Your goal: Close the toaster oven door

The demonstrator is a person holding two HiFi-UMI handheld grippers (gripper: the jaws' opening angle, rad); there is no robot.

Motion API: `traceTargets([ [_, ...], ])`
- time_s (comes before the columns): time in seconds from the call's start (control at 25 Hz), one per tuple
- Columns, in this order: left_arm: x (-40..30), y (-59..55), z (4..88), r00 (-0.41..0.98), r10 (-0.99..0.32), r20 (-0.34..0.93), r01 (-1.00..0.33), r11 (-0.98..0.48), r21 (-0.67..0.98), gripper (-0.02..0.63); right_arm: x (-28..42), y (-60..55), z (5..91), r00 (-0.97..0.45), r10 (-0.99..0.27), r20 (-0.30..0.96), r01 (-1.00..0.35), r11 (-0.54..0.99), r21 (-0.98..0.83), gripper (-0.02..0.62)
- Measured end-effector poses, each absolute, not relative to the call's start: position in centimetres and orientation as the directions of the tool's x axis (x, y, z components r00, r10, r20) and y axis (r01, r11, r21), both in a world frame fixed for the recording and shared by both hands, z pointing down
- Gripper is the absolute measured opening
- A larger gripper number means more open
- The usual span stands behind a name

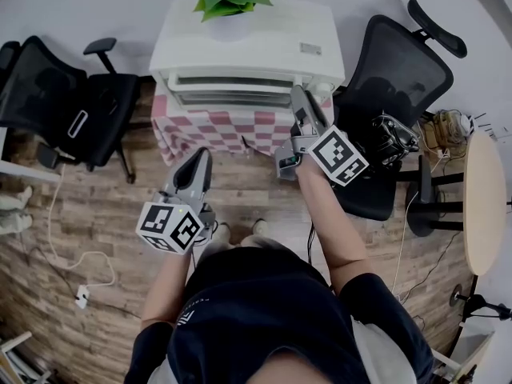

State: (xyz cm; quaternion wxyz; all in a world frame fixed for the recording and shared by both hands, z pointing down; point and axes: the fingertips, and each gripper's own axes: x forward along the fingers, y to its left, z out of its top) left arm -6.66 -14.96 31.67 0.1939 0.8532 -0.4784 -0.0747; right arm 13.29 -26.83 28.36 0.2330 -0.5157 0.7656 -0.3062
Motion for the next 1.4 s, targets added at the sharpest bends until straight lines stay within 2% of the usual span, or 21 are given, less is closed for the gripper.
traceTargets([
  [0.2,-6.9,-15.7,30.7,0.528,-0.849,0.022,-0.784,-0.477,0.398,0.003,12.9,-24.9,28.4,-0.39,-0.921,-0.03,-0.665,0.303,-0.683,0.154],
  [1.0,-6.8,-14.8,30.6,0.525,-0.851,0.027,-0.779,-0.468,0.418,0.0,10.7,-18.1,31.5,-0.467,-0.882,0.072,-0.708,0.323,-0.628,0.003],
  [1.4,-6.6,-14.1,31.2,0.533,-0.845,0.034,-0.774,-0.472,0.422,0.0,9.5,-16.1,32.9,-0.502,-0.853,0.144,-0.749,0.345,-0.566,0.002],
])
